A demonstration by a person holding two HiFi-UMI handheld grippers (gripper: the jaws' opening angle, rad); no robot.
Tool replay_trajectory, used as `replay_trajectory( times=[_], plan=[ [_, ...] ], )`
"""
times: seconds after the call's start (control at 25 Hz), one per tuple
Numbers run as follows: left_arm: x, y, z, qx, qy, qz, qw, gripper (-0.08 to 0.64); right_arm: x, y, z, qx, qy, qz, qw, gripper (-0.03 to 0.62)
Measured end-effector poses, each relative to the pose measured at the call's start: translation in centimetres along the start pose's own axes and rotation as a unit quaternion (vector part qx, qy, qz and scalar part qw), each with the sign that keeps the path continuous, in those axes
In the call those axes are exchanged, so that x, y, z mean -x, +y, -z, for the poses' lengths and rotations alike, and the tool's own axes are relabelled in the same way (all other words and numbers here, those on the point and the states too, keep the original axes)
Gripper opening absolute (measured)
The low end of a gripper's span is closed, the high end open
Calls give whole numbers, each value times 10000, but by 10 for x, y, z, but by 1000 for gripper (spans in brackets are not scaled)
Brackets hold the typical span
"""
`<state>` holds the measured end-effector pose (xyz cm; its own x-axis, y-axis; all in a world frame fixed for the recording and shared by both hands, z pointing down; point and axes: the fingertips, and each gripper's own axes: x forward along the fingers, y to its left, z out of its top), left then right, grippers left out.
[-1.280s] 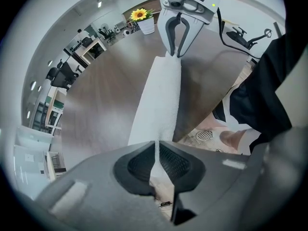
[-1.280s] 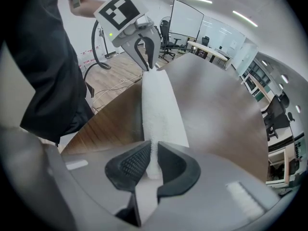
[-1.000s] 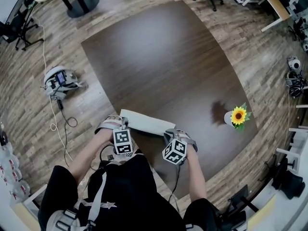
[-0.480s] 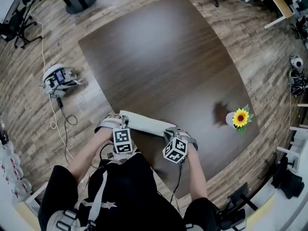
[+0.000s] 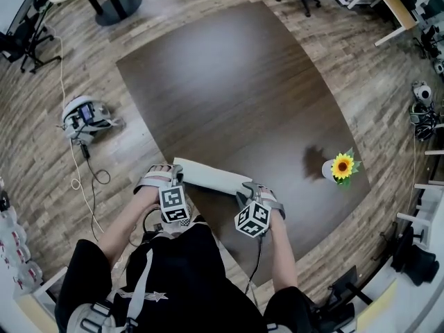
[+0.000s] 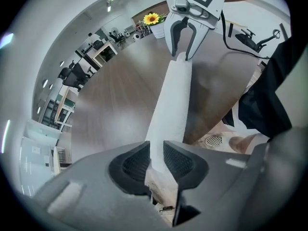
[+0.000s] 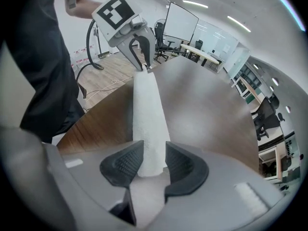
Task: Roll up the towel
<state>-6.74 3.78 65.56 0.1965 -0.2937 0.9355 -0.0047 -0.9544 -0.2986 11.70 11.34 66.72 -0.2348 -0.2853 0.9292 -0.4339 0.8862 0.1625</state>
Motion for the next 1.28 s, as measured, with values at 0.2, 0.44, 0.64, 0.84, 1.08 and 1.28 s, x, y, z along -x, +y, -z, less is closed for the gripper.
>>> replay_trajectory(
  times=[0.2, 0.44, 0.64, 0.84, 1.08, 1.28],
  plan=[
    [13, -5, 1, -33, -51, -196, 9998, 97, 12, 7, -5, 46, -122, 315, 9994, 146],
    [16, -23, -4, -78, -153, -147, 9997, 100, 11, 28, 1, 31, -49, 219, 9997, 146],
    [6, -31, -2, -127, -134, -69, 9998, 100, 0, 34, 6, 1, 32, 174, 9998, 146],
    [-8, -28, 3, -225, -70, -9, 9997, 100, -12, 29, 9, 32, 108, 173, 9998, 144],
    [-16, -31, -1, -468, -72, -6, 9989, 95, -20, 26, 15, 245, 240, 260, 9991, 136],
    [-17, -33, 0, -493, -98, -30, 9987, 59, -20, 23, 16, 395, 271, 363, 9982, 86]
  ],
)
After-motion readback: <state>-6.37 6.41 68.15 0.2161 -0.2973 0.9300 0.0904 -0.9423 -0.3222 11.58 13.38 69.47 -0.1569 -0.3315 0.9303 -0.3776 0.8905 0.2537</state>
